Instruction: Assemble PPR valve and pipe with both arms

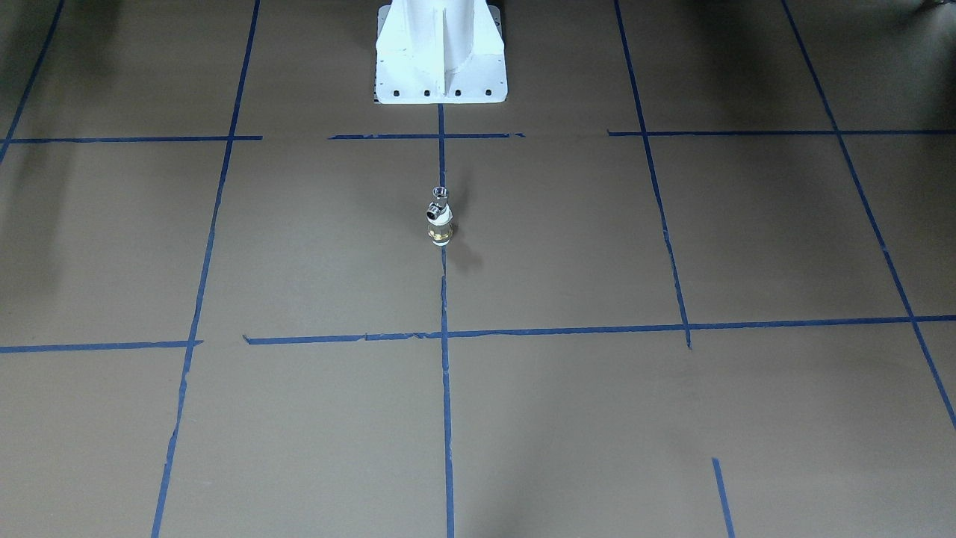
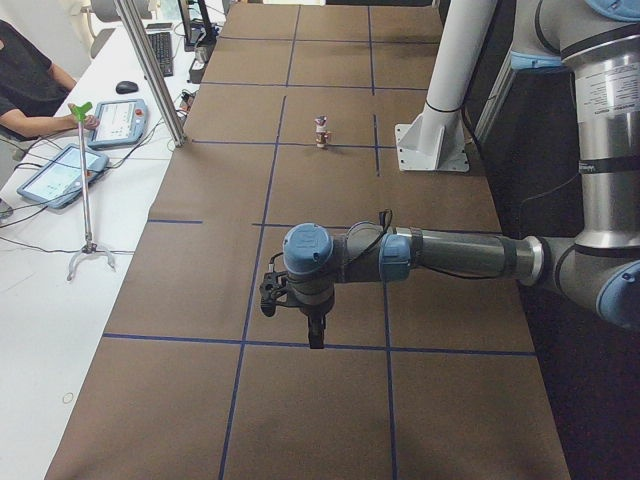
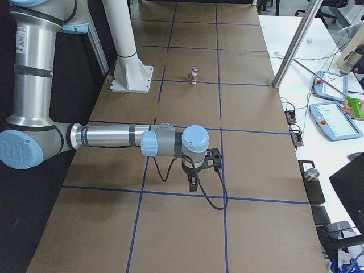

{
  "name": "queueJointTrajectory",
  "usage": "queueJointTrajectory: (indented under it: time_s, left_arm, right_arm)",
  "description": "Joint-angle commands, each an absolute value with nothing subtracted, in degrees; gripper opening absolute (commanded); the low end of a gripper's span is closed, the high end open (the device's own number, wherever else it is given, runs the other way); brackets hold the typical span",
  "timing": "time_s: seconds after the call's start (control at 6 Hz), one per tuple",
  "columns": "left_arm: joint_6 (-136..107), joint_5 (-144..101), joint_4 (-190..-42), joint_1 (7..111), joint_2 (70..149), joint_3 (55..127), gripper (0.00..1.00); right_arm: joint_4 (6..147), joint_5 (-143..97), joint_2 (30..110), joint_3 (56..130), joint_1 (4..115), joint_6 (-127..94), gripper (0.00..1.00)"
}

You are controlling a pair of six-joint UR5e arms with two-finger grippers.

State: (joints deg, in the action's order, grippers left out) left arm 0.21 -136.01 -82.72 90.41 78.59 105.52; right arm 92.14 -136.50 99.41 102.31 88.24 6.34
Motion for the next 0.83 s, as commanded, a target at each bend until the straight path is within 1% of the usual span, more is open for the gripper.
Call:
queueJointTrajectory:
  time_s: [0.0, 0.67]
  left_arm:
    - [-0.35, -135.97, -82.88, 90.44, 78.49, 105.64, 1.00]
    - [-0.53, -135.62, -82.62, 90.35, 78.13, 105.73, 1.00]
  right_arm:
    - [92.11, -136.41, 99.93, 102.13, 88.24, 5.98, 1.00]
    - [92.20, -135.97, 99.84, 101.96, 88.24, 5.80, 1.00]
